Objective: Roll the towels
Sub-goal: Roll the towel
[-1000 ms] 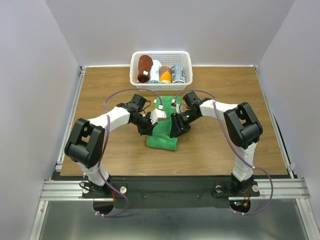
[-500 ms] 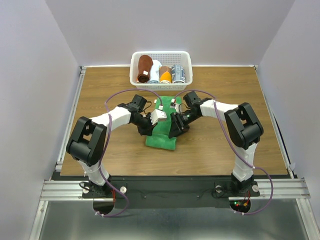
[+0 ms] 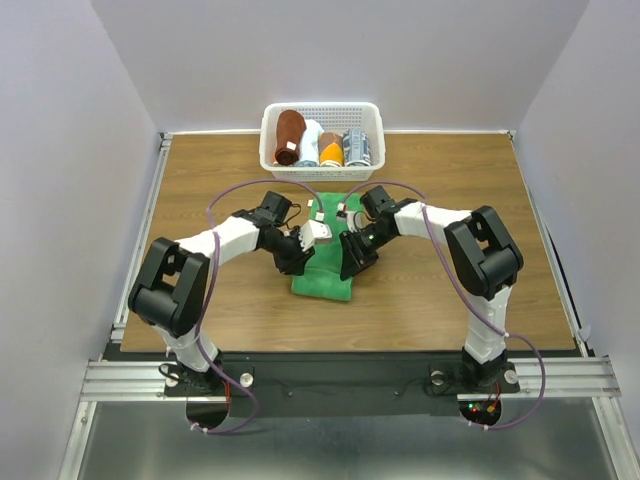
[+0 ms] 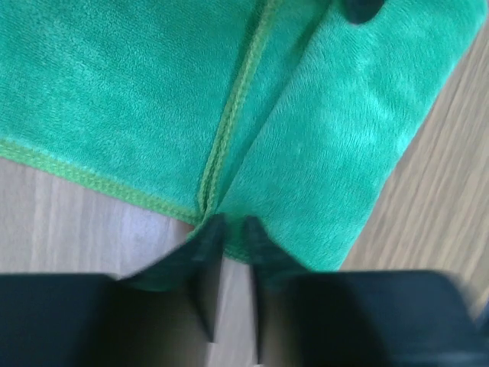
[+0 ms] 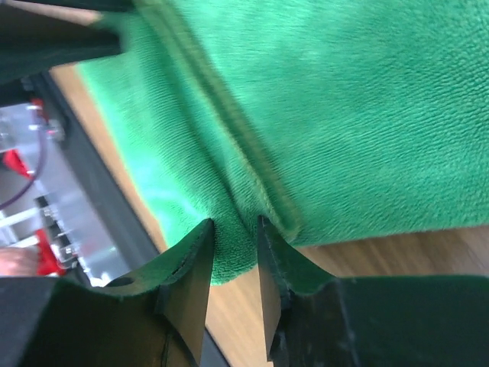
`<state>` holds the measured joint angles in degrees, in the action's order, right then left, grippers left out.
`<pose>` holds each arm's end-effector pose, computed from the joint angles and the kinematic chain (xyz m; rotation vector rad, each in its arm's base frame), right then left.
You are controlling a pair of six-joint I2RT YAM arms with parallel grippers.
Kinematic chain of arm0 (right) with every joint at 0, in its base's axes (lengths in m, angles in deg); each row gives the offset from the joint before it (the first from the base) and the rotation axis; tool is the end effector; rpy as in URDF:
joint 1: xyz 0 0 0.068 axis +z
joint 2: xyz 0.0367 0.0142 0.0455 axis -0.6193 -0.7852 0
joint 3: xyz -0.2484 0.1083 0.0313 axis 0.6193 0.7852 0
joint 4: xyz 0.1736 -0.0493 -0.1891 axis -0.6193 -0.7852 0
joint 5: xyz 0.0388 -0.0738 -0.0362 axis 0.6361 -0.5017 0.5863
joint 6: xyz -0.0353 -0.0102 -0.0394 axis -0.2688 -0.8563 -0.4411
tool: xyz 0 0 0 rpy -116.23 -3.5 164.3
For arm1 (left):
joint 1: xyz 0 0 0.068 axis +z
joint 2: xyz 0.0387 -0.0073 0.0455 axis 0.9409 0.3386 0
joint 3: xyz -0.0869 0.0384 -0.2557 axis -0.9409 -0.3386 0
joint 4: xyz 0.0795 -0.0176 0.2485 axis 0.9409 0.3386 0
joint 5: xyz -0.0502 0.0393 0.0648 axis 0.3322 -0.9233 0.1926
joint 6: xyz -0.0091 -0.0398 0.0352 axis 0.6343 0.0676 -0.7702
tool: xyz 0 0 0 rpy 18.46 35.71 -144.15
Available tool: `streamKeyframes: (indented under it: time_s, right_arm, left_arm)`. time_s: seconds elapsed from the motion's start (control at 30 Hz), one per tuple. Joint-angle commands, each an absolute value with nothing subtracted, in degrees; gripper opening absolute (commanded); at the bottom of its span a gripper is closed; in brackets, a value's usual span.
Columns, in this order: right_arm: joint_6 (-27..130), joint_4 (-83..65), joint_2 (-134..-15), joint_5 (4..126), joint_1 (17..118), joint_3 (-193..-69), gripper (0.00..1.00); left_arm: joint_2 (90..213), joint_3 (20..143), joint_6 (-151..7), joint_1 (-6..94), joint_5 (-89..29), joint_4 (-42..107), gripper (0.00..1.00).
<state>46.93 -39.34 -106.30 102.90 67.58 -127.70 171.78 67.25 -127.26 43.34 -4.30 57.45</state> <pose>0.3175 0.2075 0.1471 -0.8369 2.6764 1.2602 0.2839 -0.1660 0.1811 1.5913 1.9166 -0.6581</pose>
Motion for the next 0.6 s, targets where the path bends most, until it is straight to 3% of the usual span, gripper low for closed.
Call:
streamKeyframes:
  time_s: [0.0,0.1,0.23,0.57]
  right_arm:
    - [45.4,-39.4,-108.8,95.5,69.2,-127.4,0.34]
    - [45.3,-39.4,-109.6,94.6,69.2,-127.7,0.34]
    - [45.2,-39.5,-110.5,94.2,69.3,-128.4,0.34]
    - [43.2,-39.5,-111.9,92.9,69.3,-128.6,0.34]
  left_arm:
    - [163.8,64.2,-131.6,43.8,-3.8,58.0,0.47]
    - [156.2,60.8,-134.6,42.8,-5.3,55.4,0.66]
    - [146.8,55.4,-139.2,38.8,-7.6,52.0,0.79]
    - [143.7,40.7,-142.4,20.7,-22.2,35.2,0.75]
